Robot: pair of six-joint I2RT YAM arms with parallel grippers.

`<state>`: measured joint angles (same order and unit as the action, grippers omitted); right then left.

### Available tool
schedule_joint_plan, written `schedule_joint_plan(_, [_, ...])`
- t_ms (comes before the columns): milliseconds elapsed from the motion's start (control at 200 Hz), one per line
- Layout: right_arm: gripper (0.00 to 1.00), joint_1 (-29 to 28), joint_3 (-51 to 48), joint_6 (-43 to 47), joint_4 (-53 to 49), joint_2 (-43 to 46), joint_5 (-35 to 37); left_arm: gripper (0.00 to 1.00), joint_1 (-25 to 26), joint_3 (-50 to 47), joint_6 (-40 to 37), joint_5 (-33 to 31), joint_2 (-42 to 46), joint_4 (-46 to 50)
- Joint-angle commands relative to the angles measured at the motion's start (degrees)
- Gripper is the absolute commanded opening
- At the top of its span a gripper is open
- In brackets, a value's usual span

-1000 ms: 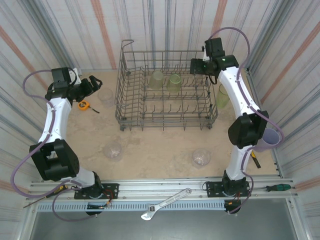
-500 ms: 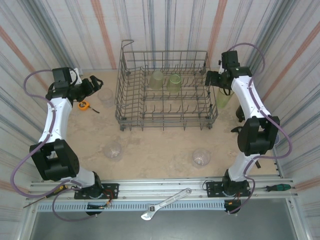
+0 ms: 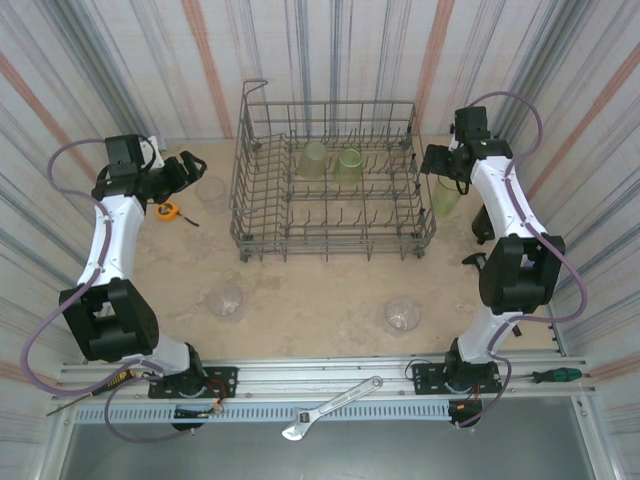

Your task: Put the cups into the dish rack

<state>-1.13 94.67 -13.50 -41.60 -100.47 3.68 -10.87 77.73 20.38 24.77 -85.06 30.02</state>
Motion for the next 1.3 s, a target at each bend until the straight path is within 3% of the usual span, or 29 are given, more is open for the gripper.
schedule_joint_plan(0, [0.91, 0.66, -0.31, -1.35, 0.30, -0.63, 2.24, 0.99, 0.33, 0.30, 0.23, -0.60, 1.91, 0.00])
schedule_joint_plan(311, [0.71, 0.95, 1.23, -1.71, -0.31, -4.99, 0.96, 0.99, 0.85, 0.20, 0.38, -0.55, 1.82, 0.01])
schedule_joint_plan(416, [0.59, 0.96, 2.69, -1.80, -1.03, -6.97, -0.19, 0.99, 0.94, 0.18, 0.36, -0.58, 1.89, -0.01])
schedule_joint_plan(511, [0.42, 0.99, 3.88, -2.53, -1.87, -8.87, 0.02, 0.99, 1.03, 0.23, 0.65, -0.32, 2.00, 0.03])
schedule_joint_plan(837, [0.37, 1.06, 6.00, -2.92, -2.36, -12.24, -0.27, 0.99, 1.82, 0.26, 0.55, -0.55, 2.35, -0.01])
schedule_joint_plan(1137, [0.00, 1.13, 6.89, -3.94, -2.60, -14.28, -0.30, 0.99, 1.76, 0.49, 0.18, -1.30, 2.70, 0.47])
schedule_joint_plan(1292, [0.00, 1.38, 6.18, -4.35, -2.26, -12.89, -0.77, 0.99, 1.73, 0.64, 0.36, -0.97, 2.74, 0.46])
